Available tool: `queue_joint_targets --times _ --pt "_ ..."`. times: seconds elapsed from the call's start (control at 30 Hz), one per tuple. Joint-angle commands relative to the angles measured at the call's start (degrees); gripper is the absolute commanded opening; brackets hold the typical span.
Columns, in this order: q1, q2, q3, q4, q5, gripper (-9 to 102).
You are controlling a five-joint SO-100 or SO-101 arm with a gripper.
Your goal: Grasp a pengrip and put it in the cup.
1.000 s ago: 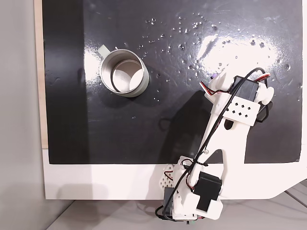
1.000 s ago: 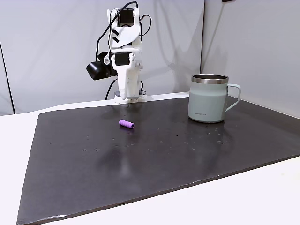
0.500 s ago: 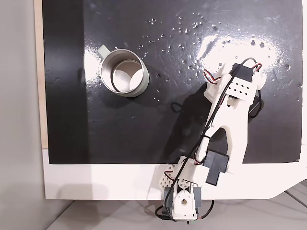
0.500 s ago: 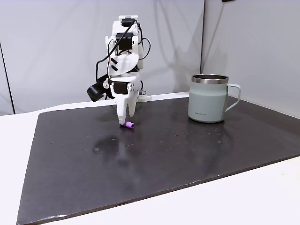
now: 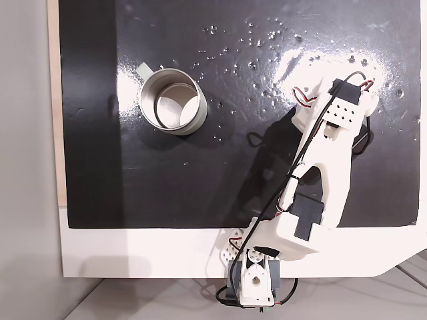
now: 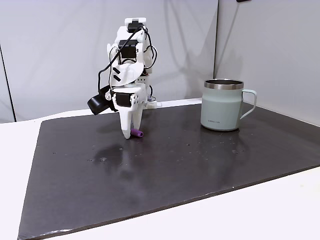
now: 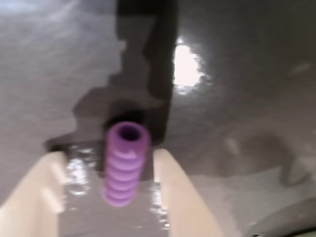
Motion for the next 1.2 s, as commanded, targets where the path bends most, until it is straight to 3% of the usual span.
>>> queue_joint_targets --times 0.0,0.33,0.63,0.97,1.17 --pt "0.6 0.2 -1.2 -0.1 -0.5 6" --pt "-2.2 8.7 -2.3 4.8 -0.9 0" --pt "-9.1 19.2 -11.2 15.4 0.8 0" --pt "-25.5 26.6 -27.2 23.9 1.3 0" --pt "-37.7 29.6 -28.2 21.4 -3.0 0"
